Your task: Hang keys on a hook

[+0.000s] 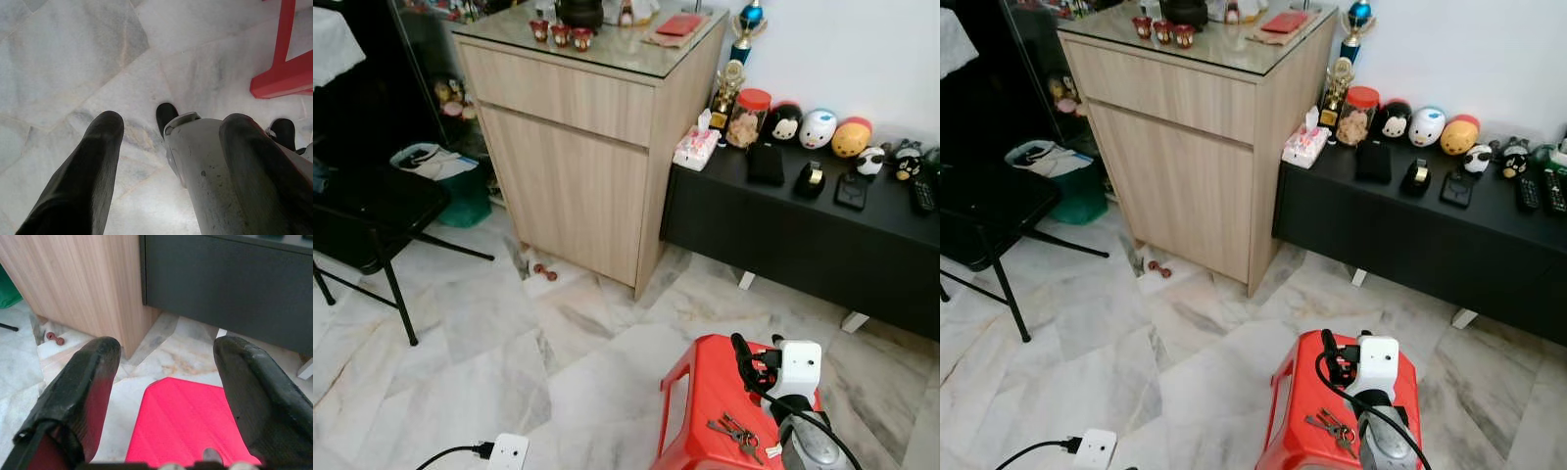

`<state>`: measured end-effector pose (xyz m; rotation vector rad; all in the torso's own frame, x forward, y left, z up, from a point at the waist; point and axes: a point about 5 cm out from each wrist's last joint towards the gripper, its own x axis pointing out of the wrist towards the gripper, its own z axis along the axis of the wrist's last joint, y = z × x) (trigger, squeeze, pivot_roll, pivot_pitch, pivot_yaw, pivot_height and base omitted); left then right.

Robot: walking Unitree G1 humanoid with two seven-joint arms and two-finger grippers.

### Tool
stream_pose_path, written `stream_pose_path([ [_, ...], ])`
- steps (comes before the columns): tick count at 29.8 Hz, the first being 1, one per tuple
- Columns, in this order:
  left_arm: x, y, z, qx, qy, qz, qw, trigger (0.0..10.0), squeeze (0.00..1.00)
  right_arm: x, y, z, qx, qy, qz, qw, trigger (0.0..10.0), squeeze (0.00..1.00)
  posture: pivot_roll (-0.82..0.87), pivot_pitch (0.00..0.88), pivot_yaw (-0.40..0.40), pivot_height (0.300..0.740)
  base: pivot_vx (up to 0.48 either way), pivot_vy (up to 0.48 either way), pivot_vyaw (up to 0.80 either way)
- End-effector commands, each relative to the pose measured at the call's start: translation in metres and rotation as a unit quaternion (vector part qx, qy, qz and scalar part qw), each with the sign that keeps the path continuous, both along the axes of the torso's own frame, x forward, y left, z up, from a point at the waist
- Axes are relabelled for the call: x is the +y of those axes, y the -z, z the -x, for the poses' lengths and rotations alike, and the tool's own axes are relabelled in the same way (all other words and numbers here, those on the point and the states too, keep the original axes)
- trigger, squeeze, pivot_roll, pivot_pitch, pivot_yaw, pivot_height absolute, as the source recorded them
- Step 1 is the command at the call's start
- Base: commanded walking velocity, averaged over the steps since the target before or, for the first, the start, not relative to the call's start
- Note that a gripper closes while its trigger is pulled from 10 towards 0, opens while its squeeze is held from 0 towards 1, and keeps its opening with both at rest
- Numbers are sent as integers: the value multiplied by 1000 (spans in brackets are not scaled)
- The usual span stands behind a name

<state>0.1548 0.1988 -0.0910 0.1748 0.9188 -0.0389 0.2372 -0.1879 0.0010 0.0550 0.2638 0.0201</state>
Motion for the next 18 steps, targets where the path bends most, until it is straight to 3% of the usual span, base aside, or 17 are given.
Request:
stream_pose_path([
  [1, -6, 8, 15, 35, 7, 2, 999, 10000, 0, -4, -3, -2, -1, 8, 1, 1000, 10000, 0, -10, 68, -82, 740, 0, 0, 0],
  [12, -7, 7, 12, 29, 7, -1, 1000, 10000, 0, -7, -1, -1, 8, 21, 21, 1000, 10000, 0, -13, 81, -77, 726, 0, 0, 0],
  [16, -3, 5, 9, 18, 3, -30, 999, 10000, 0, -7, -1, -1, 7, 23, 21, 999, 10000, 0, -11, 83, -76, 697, 0, 0, 0],
  [18, 9, 0, 3, 1, -21, -63, 998, 10000, 0, -7, -2, -2, 3, 23, 20, 1000, 10000, 0, -11, 83, -76, 697, 0, 0, 0],
])
